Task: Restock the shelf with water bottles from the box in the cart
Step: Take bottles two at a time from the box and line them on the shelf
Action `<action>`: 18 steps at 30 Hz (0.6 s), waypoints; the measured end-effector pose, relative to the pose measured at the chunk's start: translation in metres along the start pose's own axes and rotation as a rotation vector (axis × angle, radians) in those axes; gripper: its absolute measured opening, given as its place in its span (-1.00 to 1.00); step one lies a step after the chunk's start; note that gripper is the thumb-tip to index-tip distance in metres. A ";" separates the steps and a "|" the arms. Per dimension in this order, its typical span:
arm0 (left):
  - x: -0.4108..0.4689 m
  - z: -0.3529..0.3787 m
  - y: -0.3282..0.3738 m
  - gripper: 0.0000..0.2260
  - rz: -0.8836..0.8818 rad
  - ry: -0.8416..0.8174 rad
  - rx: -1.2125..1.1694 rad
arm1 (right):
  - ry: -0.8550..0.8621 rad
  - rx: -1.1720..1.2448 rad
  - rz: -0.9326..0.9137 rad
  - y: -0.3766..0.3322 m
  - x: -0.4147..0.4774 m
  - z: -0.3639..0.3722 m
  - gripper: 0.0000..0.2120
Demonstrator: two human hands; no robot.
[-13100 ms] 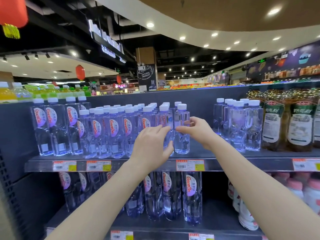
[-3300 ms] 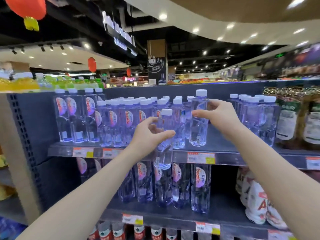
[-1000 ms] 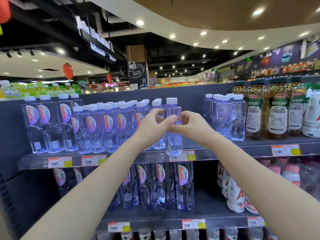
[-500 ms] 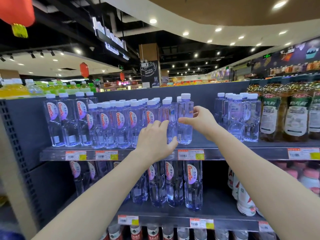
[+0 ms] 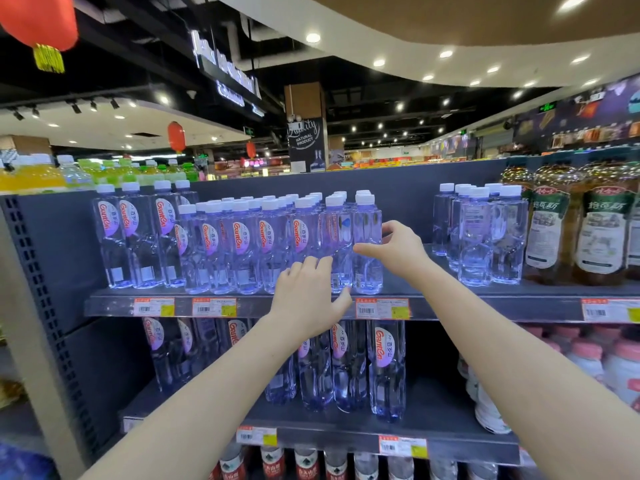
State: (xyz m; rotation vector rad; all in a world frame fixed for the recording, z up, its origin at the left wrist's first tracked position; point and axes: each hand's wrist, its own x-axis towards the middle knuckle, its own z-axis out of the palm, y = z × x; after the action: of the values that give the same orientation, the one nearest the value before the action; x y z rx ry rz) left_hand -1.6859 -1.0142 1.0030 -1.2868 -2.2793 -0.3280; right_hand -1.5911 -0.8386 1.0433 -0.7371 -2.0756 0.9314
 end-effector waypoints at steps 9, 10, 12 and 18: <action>-0.013 0.001 0.013 -0.37 -0.047 -0.056 0.007 | -0.089 -0.163 0.023 0.000 -0.015 -0.014 -0.28; -0.016 0.001 0.015 -0.36 -0.046 -0.057 0.008 | -0.094 -0.203 0.009 0.001 -0.019 -0.018 -0.29; -0.022 0.000 0.021 -0.37 -0.043 -0.063 0.011 | -0.094 -0.259 -0.023 0.006 -0.026 -0.027 -0.30; -0.042 -0.002 0.055 -0.42 -0.001 -0.087 -0.017 | -0.039 -0.419 -0.084 0.037 -0.077 -0.064 -0.39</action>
State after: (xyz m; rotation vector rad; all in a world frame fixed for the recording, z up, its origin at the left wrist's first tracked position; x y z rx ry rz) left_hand -1.6203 -1.0176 0.9807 -1.3331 -2.3543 -0.2971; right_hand -1.4890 -0.8492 1.0145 -0.8388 -2.3476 0.4692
